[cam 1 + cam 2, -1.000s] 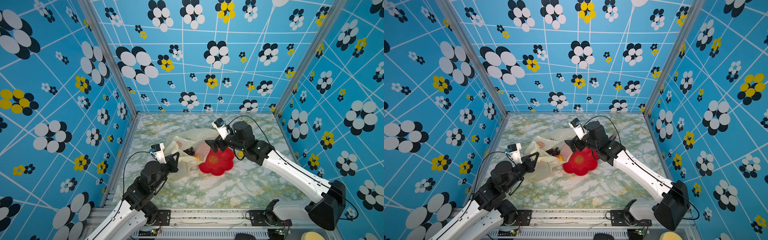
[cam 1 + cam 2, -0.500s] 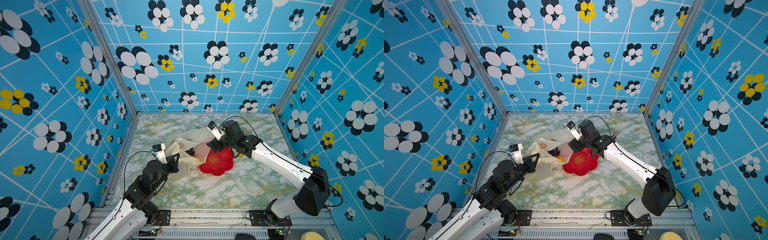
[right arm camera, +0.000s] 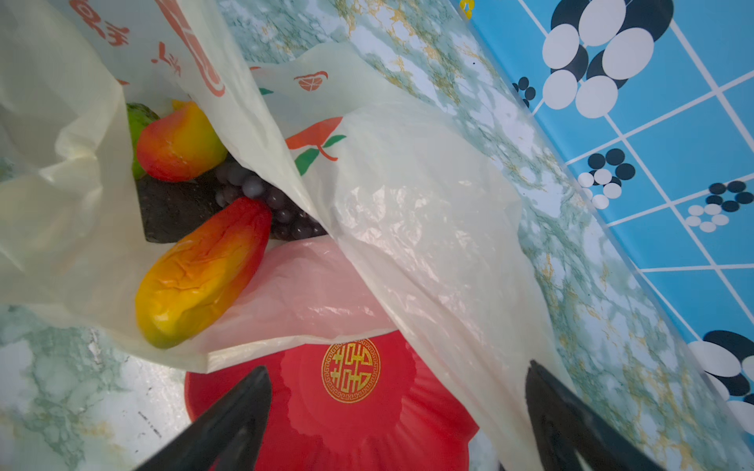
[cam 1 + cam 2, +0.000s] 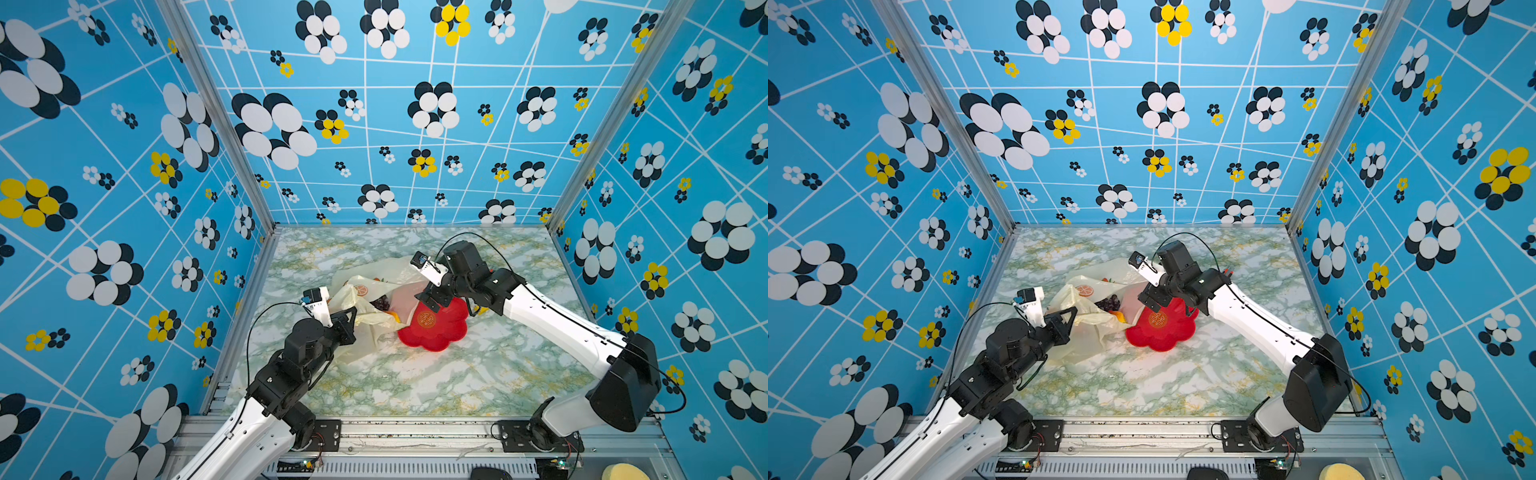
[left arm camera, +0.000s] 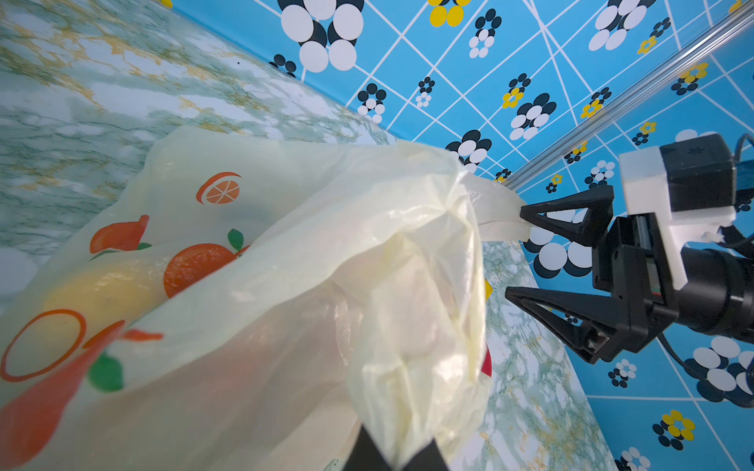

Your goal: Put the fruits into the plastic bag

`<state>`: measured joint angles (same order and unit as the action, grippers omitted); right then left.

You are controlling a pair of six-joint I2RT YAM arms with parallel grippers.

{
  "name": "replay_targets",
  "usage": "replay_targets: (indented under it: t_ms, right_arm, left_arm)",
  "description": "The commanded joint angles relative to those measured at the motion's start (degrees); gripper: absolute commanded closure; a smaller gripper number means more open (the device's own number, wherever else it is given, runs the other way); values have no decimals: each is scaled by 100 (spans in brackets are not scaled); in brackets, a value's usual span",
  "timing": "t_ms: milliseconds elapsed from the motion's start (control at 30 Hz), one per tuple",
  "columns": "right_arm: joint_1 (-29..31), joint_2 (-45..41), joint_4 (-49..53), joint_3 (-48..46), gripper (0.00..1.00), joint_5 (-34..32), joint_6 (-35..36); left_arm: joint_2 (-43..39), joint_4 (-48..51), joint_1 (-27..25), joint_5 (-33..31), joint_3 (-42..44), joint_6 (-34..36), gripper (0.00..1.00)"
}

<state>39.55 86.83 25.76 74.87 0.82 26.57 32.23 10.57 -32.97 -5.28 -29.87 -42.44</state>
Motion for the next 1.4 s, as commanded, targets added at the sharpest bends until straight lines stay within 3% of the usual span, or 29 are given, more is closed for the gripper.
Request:
replay_targets:
  t_ms: [0,100,200,267,433,500,633,833,1033,1233,1267,1300,1367]
  right_arm:
    - [-94,248,242,173,3,-462,310]
    - [-155,427,190,257,8,-633,196]
    - [-228,494,70,291,22,-656,-74]
    - [-262,485,-19,291,39,-605,-265]
    - [-274,236,-442,217,93,-45,-868]
    - [-272,107,-615,232,100,362,-1220]
    - [-272,-59,-982,430,100,1260,-2234]
    - [-272,93,-1416,1055,100,1975,-3502]
    - [-276,490,-1677,2194,100,2169,-4117]
    - [-272,828,-1354,2817,100,2347,-4024]
    - [-272,830,-1141,2835,95,2346,-3822]
    - [-272,835,-759,2860,83,2237,-3471]
    - [-272,771,-96,2785,49,1858,-2788]
  left_arm:
    - [134,-94,96,187,-232,51,100]
    - [196,86,132,203,-372,55,100]
    - [115,189,148,164,-413,27,100]
    - [49,233,157,126,-393,-1,100]
    - [24,284,168,106,-407,-37,100]
    - [51,305,185,109,-448,-18,100]
    - [253,560,344,180,-766,97,100]
    - [1018,1684,1003,694,-1889,523,100]
    - [1980,2321,2166,1780,-3408,888,100]
    - [2567,2292,2458,2431,-4190,1003,100]
    - [2591,2265,2461,2517,-4125,980,100]
    - [2559,2192,2453,2610,-3996,914,100]
    - [2417,1949,2461,2751,-3629,772,100]
